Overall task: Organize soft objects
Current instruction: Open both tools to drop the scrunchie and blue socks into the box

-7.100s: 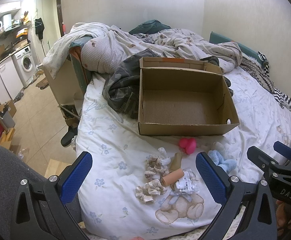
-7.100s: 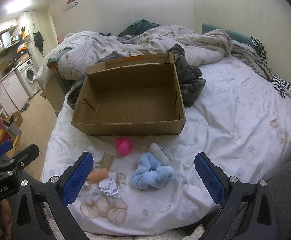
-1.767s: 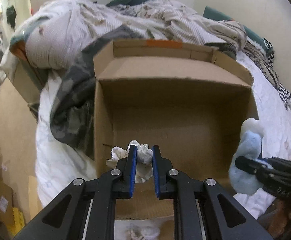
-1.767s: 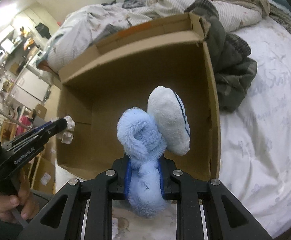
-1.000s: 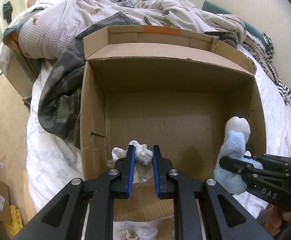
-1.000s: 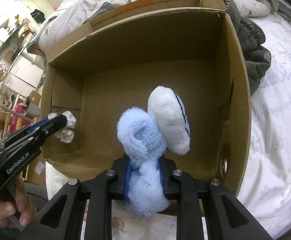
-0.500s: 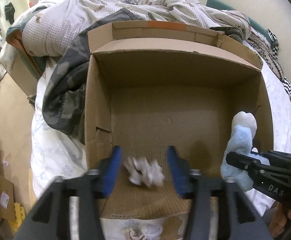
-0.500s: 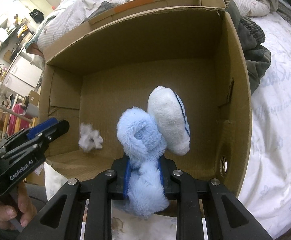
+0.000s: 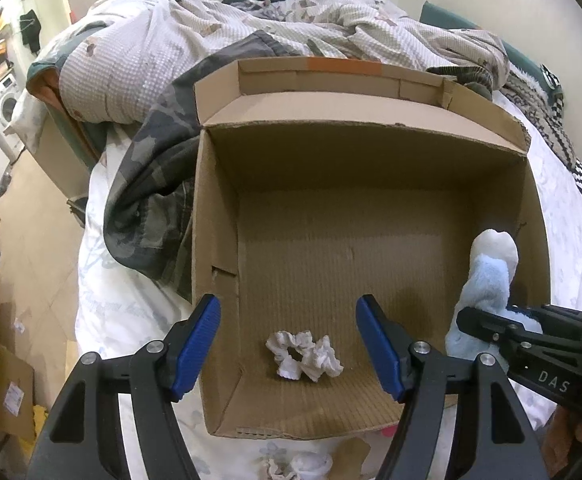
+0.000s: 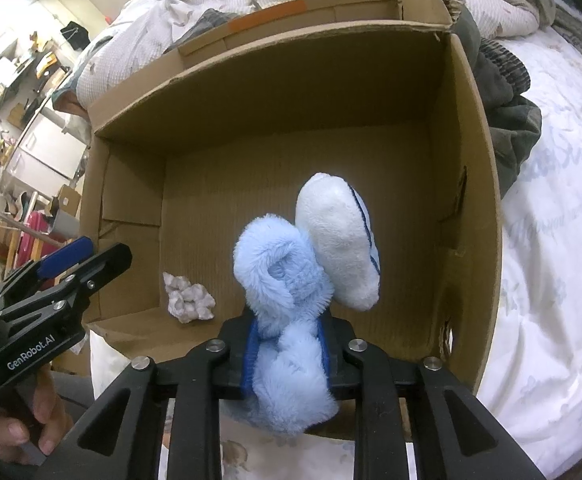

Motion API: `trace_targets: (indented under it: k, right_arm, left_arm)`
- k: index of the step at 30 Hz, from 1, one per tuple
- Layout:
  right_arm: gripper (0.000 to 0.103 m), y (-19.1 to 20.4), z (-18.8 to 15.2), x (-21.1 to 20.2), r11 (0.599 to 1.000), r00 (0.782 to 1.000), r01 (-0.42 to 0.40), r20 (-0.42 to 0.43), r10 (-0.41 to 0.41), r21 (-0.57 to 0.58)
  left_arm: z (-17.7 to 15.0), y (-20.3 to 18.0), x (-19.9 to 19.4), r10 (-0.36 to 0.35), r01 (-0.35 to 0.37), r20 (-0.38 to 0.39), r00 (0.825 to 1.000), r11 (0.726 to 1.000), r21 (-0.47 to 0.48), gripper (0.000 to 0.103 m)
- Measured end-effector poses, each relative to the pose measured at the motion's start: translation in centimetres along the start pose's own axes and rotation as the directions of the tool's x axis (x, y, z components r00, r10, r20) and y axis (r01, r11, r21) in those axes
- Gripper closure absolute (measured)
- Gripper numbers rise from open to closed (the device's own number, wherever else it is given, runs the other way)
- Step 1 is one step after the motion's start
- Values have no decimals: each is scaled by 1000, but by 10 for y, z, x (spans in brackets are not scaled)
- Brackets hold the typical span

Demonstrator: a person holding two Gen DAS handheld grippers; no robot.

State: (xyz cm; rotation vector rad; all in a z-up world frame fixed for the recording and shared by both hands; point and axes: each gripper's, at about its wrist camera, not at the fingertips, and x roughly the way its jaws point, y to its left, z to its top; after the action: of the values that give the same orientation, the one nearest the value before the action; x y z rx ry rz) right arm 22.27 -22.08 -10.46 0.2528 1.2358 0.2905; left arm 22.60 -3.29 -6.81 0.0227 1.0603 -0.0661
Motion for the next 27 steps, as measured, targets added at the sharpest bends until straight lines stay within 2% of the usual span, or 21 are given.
trace_targets:
  k: [1,2,4,10,20,27]
  right_arm:
    - [58,0,0,-1,1000,1000,2,4,-2,1]
    - [36,0,1,-2,1000,1000,6,7,-6,4]
    - [29,-1,1,-7,1000,1000,0,28,0,12]
    - [29,3,2,-18,999,997,31,70,-29,-22]
    - [29,4,-1,-33,1000,994,29,104,-28,-5]
    - [29,8,-6,-44,999,992,37,124,-37,2]
  left_arm:
    - [1,0,-1,0,0,2,1000,1000,-3,35]
    - [1,1,-1,-2,2,4,1000,1000,-6,35]
    - [1,1,-3,-6,6,5,1000,1000,-10,35]
    - [1,2,-8,-6,6,15,1000,1000,-12,35]
    - [-3,5,-23,15,-15,37,999,1000,-13,35]
    - [-8,17,-40,18,-15,52,998,999,-51,35]
